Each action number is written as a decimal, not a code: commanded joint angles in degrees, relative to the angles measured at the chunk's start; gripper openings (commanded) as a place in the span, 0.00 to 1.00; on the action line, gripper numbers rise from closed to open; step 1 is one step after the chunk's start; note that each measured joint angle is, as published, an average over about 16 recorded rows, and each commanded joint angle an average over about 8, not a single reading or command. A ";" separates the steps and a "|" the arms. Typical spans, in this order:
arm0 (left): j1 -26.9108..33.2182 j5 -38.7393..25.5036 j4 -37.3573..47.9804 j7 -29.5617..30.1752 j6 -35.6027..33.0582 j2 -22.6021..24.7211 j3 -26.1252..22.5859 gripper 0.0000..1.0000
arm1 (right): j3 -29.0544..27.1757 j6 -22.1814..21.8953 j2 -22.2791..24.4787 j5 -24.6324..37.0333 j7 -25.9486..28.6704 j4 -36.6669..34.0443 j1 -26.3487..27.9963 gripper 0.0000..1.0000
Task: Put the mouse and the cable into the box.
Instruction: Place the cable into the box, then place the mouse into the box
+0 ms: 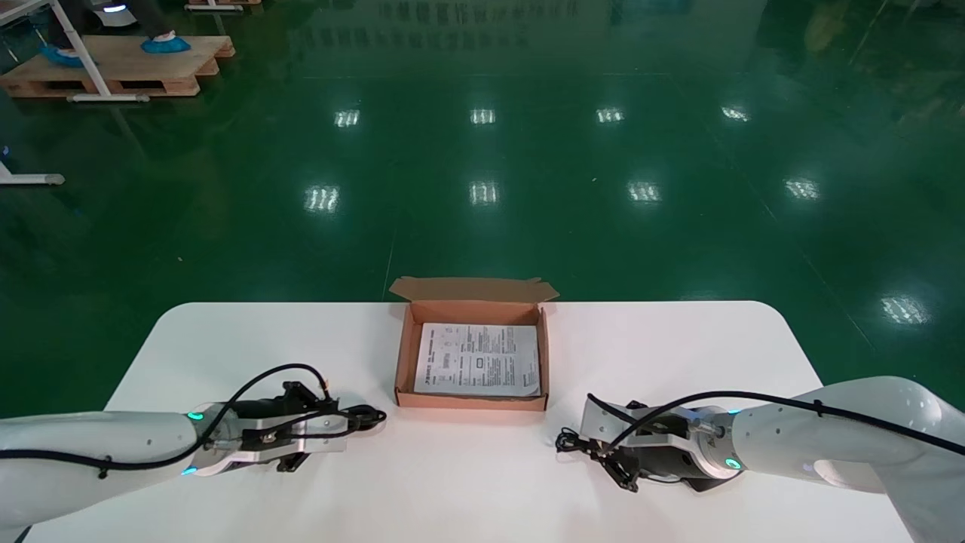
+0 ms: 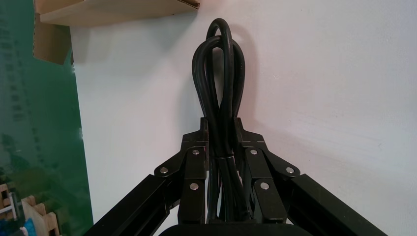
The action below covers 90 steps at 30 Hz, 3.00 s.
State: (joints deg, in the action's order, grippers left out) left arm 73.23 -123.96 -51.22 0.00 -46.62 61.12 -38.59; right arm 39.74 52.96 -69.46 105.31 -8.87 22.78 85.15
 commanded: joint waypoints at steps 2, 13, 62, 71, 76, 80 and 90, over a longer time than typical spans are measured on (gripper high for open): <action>0.00 0.00 0.00 0.00 0.00 0.00 0.00 0.00 | 0.00 0.00 0.01 0.01 0.00 0.01 -0.01 0.00; 0.45 -1.49 1.26 0.85 1.06 -0.28 0.13 0.00 | -0.10 -0.91 0.38 0.27 0.80 -0.45 0.34 0.00; 4.77 22.35 -0.75 -21.59 7.88 9.62 3.66 0.00 | -2.88 -13.35 11.80 5.20 20.74 9.58 9.56 0.00; 1.94 19.98 3.37 -32.39 24.19 16.60 -0.19 0.00 | -2.88 -13.35 11.80 5.20 20.74 9.58 9.56 0.00; 1.17 21.65 6.67 -36.27 30.13 16.94 -5.11 0.00 | -2.88 -13.35 11.80 5.20 20.74 9.58 9.56 0.00; 1.56 24.09 9.03 -37.47 32.97 16.97 -8.57 0.00 | -2.88 -13.35 11.80 5.20 20.74 9.58 9.56 0.00; 3.19 31.31 11.84 -37.89 34.48 16.90 -14.82 0.17 | -2.88 -13.35 11.80 5.20 20.74 9.58 9.56 0.00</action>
State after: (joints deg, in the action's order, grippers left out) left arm 76.31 -92.99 -39.46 -37.89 -12.18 78.04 -53.09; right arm 36.85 39.61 -57.66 110.51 11.88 32.37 94.71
